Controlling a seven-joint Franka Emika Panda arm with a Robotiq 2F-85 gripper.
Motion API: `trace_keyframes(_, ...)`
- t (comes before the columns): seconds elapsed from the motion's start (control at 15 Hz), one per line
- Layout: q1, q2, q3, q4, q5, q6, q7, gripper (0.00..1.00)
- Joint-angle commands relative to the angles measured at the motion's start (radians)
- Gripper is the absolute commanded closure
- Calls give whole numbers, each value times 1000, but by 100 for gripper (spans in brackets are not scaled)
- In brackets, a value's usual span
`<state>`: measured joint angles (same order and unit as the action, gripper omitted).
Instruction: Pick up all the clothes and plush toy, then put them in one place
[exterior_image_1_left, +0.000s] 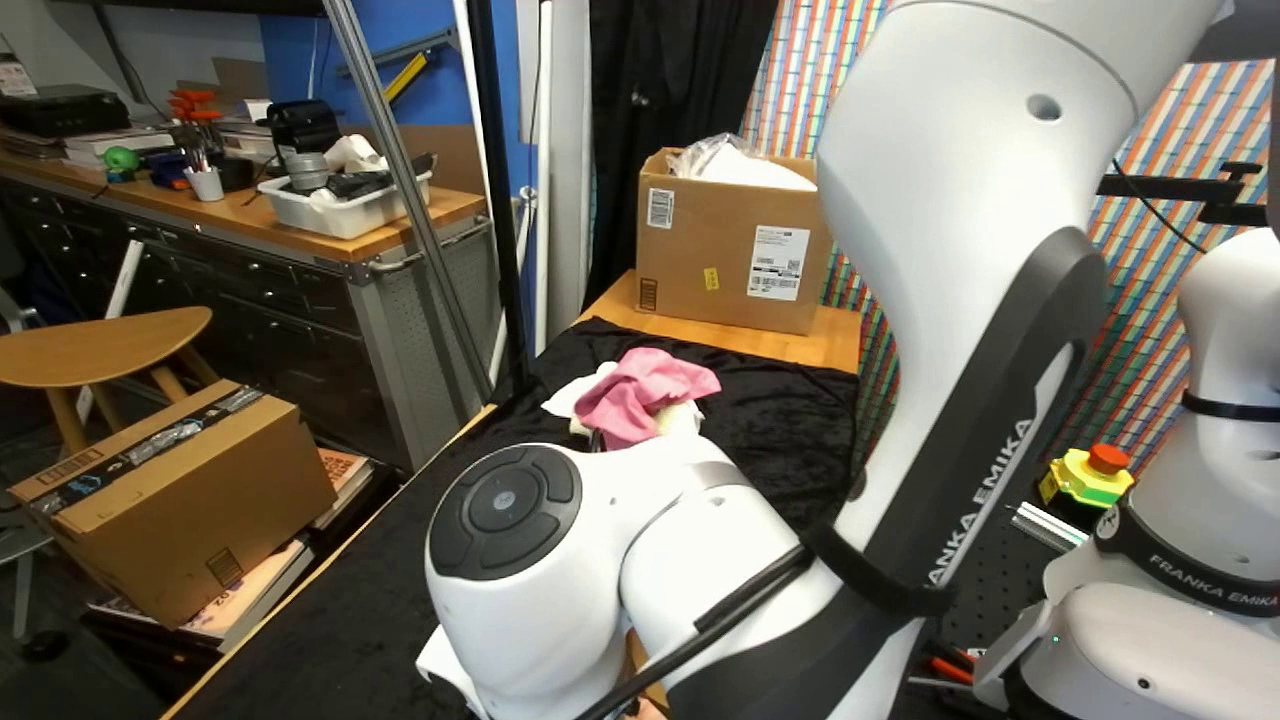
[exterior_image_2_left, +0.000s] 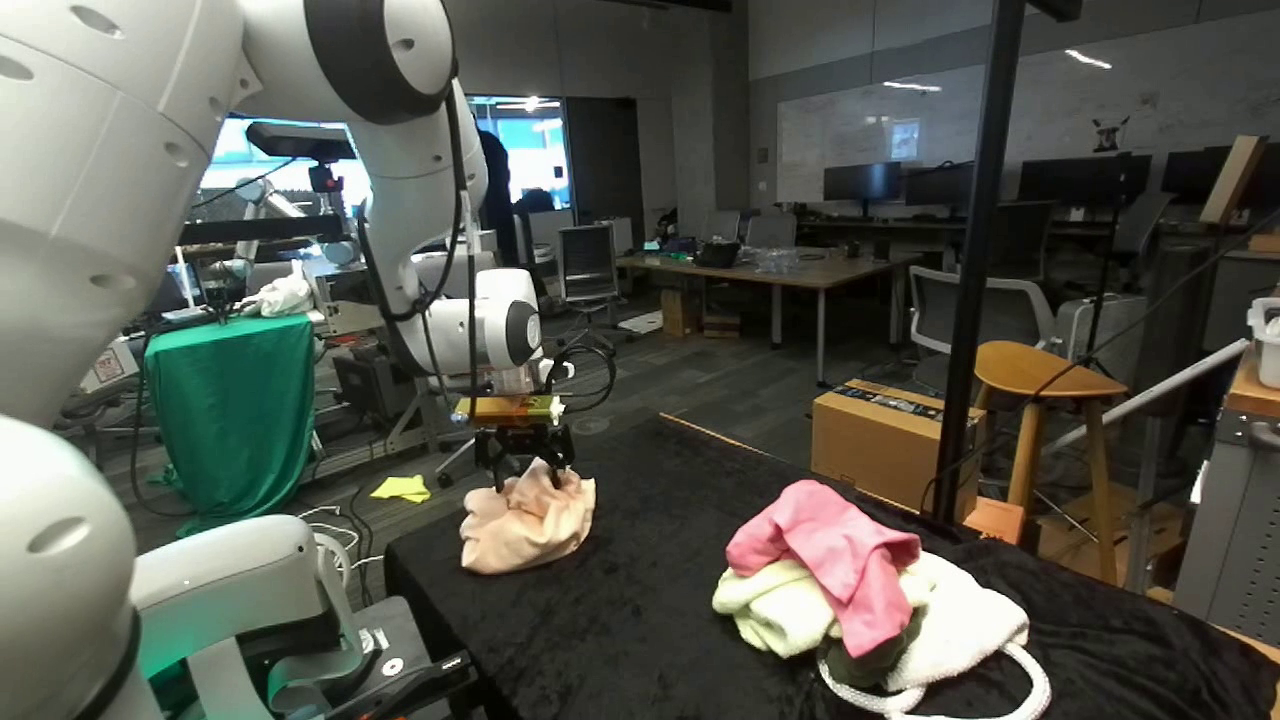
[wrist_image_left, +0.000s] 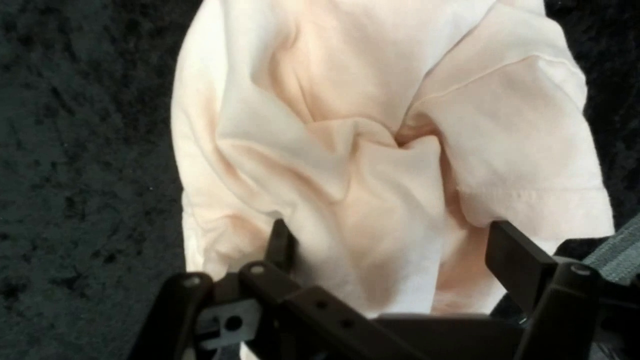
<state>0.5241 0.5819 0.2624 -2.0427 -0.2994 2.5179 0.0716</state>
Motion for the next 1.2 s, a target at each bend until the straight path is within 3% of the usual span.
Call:
trace_keyframes(0.0,28,32,-25,40,-27,-3,6,0)
trace_keyframes(0.2,37,39,-32,45,-33,-1,7,0)
trace_keyframes(0.27,37,39,-32,46,-31,-1,6,25)
trace_keyframes(0.33,37,36,-30,43,-28,0,5,25)
trace_keyframes(0.87,27,10,-28,22,-22,-7,0,88)
trace_keyframes(1.0,29,-4,-35,13,-27,-9,7,93)
trace_keyframes(1.13,26,-23,-42,1,-29,-11,11,91)
